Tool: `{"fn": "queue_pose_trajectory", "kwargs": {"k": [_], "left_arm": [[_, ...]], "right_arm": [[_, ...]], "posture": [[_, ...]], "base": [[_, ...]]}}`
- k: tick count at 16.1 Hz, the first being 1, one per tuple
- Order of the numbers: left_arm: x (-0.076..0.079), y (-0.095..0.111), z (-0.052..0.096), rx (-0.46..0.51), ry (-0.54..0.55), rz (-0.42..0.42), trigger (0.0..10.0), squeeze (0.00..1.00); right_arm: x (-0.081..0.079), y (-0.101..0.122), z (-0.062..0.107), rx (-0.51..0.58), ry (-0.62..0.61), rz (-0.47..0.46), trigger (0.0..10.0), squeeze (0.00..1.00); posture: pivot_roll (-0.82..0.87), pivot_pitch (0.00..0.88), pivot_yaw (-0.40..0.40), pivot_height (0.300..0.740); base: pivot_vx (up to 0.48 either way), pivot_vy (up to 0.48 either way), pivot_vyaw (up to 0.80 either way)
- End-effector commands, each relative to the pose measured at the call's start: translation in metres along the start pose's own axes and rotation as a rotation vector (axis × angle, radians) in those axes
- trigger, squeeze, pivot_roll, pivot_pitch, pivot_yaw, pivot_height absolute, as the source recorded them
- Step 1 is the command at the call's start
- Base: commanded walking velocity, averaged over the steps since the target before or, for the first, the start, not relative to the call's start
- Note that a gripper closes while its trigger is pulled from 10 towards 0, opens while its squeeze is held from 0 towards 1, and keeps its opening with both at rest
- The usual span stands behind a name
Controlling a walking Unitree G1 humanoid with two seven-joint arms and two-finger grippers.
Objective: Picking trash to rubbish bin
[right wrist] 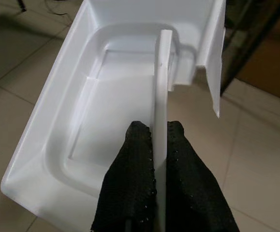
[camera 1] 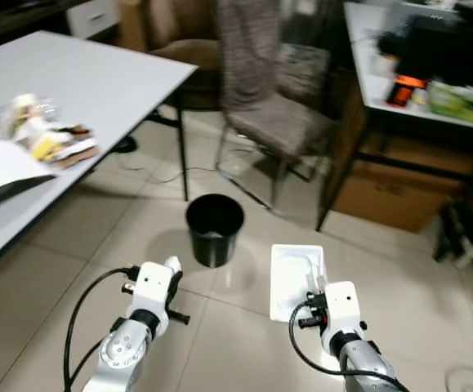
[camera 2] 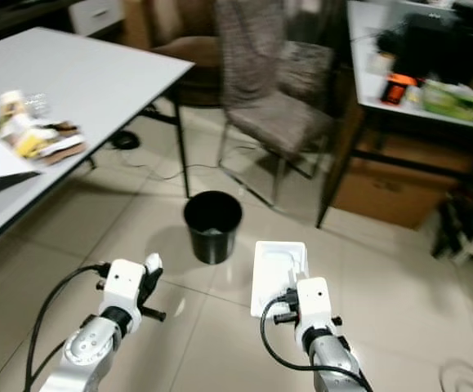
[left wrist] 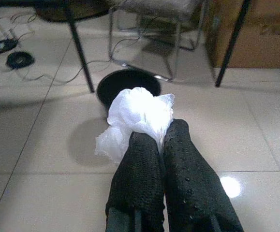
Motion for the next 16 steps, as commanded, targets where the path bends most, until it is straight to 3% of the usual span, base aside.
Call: {"fn": "queue_pose_trajectory", "kwargs": {"k": [1, 4, 10, 16], "left_arm": [[-0.002, -0.007, -0.001, -0.023, 0.007, -0.013, 10.0, 0.00], [-0.003, -0.019, -0.004, -0.060, 0.005, -0.017, 10.0, 0.00], [-0.004, -0.019, -0.012, -0.059, -0.022, -0.023, 10.0, 0.00], [-0.002, -0.015, -0.022, -0.066, -0.081, -0.060, 10.0, 0.00]], "right_arm": [[0.002, 0.000, -0.003, 0.007, -0.015, -0.018, 10.0, 0.00], [0.003, -0.013, -0.004, -0.024, -0.042, -0.042, 10.0, 0.00], [0.004, -0.030, -0.002, -0.071, -0.075, -0.091, 10.0, 0.00], [0.003, -0.033, -0.001, -0.055, -0.110, -0.094, 10.0, 0.00]], "posture": [[-0.04, 0.000, -0.061, 0.740], [-0.04, 0.000, -0.053, 0.740], [-0.05, 0.000, -0.017, 0.740], [-0.08, 0.000, 0.052, 0.740]], "base": [[0.356, 0.000, 0.00], [0.361, 0.000, 0.00], [0.385, 0.000, 0.00], [0.417, 0.000, -0.79]]}}
Point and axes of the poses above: a point about 5 cm out from each wrist's last joint towards the gripper, its own z axis pointing back from the gripper into the wrist, its own y axis along the axis of the wrist's last joint, x = y × z, the point moved 2 cm from there along -z, pointing out of the wrist towards the gripper, and after that the axes turned 13 degrees about z, right-handed, at the moved point
